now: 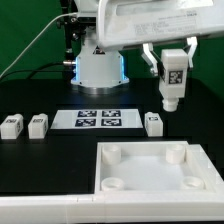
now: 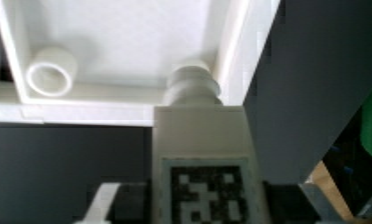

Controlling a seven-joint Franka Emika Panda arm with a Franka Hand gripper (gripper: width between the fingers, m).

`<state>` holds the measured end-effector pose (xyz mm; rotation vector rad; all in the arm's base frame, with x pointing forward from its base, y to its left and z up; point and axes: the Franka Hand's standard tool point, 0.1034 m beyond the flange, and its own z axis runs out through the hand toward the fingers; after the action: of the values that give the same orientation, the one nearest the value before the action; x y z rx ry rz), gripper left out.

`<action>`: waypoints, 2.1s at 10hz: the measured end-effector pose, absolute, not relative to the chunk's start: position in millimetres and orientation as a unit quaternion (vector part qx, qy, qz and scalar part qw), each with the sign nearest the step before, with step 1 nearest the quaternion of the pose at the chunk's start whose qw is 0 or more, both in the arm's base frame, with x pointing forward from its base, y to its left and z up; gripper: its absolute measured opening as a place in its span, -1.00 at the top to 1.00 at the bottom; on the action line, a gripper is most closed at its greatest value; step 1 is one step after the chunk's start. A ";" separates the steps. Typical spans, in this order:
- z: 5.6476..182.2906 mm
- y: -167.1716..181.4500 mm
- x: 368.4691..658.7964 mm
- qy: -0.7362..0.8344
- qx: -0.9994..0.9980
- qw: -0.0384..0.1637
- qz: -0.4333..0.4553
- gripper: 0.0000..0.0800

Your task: Assemble one leg

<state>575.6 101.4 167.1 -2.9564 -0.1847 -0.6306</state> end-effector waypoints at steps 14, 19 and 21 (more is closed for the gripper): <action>95.9 128.0 608.3 -0.056 -0.968 0.072 -0.232 0.27; 87.7 120.7 611.8 -0.052 -0.969 0.069 -0.230 0.27; 91.5 117.2 617.6 -0.050 -0.968 0.069 -0.235 0.27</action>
Offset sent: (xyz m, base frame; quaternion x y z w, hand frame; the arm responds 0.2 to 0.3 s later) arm 0.0000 0.0000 0.0000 0.0000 0.0000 0.0000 1.0000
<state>617.6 117.2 91.5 -2.9158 -0.1498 -0.7071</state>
